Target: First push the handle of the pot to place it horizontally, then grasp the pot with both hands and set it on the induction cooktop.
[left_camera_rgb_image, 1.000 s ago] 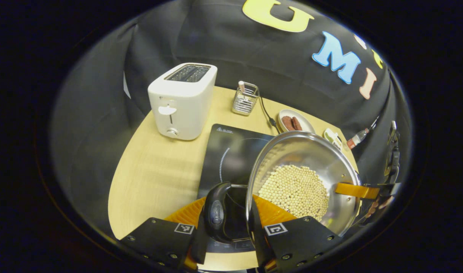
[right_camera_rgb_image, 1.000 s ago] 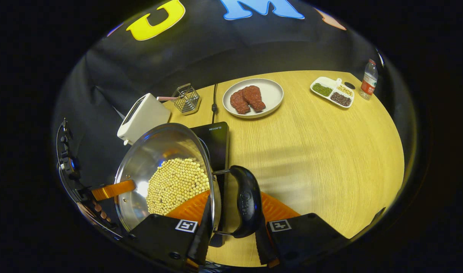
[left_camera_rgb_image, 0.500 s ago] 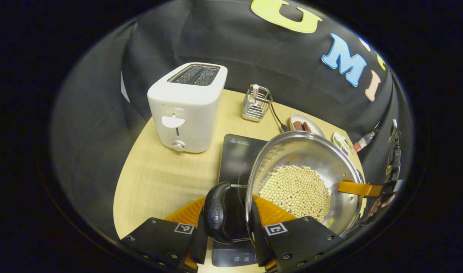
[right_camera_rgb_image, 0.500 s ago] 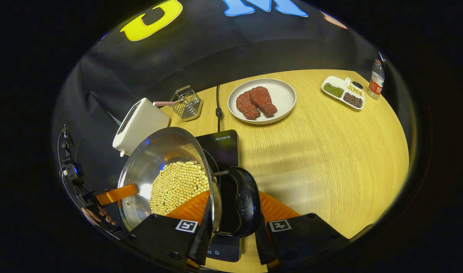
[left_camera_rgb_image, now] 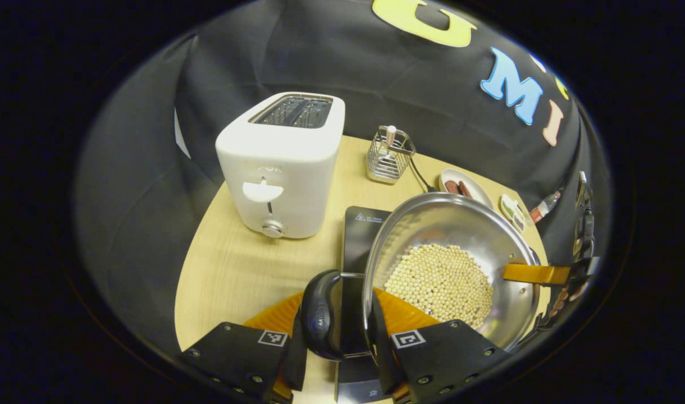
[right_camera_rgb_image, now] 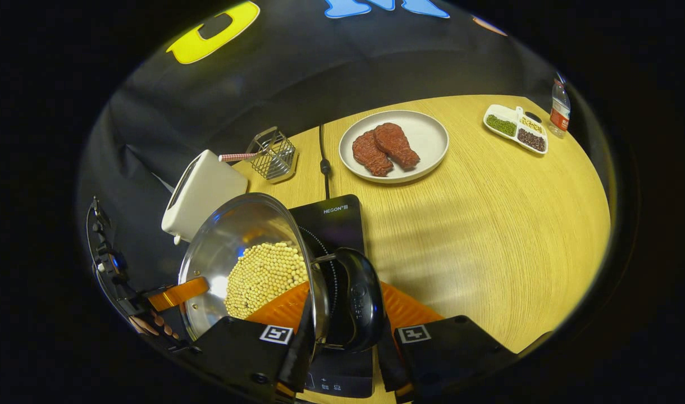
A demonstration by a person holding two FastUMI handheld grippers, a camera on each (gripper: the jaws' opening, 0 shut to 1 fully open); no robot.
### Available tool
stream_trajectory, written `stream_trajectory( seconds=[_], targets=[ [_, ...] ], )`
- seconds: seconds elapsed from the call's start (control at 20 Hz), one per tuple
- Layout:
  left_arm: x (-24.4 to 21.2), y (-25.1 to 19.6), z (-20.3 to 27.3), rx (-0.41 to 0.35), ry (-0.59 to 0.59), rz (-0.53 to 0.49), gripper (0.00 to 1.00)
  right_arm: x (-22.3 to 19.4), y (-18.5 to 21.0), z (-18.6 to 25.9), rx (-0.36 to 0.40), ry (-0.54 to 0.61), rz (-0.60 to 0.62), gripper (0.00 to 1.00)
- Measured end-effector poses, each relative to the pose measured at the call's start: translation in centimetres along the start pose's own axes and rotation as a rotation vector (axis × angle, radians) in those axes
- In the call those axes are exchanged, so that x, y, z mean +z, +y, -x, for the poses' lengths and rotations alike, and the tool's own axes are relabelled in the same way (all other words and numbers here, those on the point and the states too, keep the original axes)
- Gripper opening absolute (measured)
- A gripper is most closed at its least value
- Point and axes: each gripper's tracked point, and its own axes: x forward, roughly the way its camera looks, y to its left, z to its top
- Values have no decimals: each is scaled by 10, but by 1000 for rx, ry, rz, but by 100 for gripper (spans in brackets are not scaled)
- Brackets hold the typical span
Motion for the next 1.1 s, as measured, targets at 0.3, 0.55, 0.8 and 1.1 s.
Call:
stream_trajectory(
  seconds=[0.3, 0.55, 0.8, 1.1],
  targets=[
    [2, 1, -3, 2, -9, -11, 55, 1, -3, -6, 5, -6, 7, 50],
    [4, 0, -6, -1, -23, -3, 56, 3, -6, -11, 16, -12, 14, 54],
    [3, 3, -6, 4, -17, -24, 53, -1, -9, -14, 20, -6, 10, 51],
    [-6, 16, -1, 42, 43, -100, 67, -1, -9, -11, 25, 11, 11, 58]
  ],
)
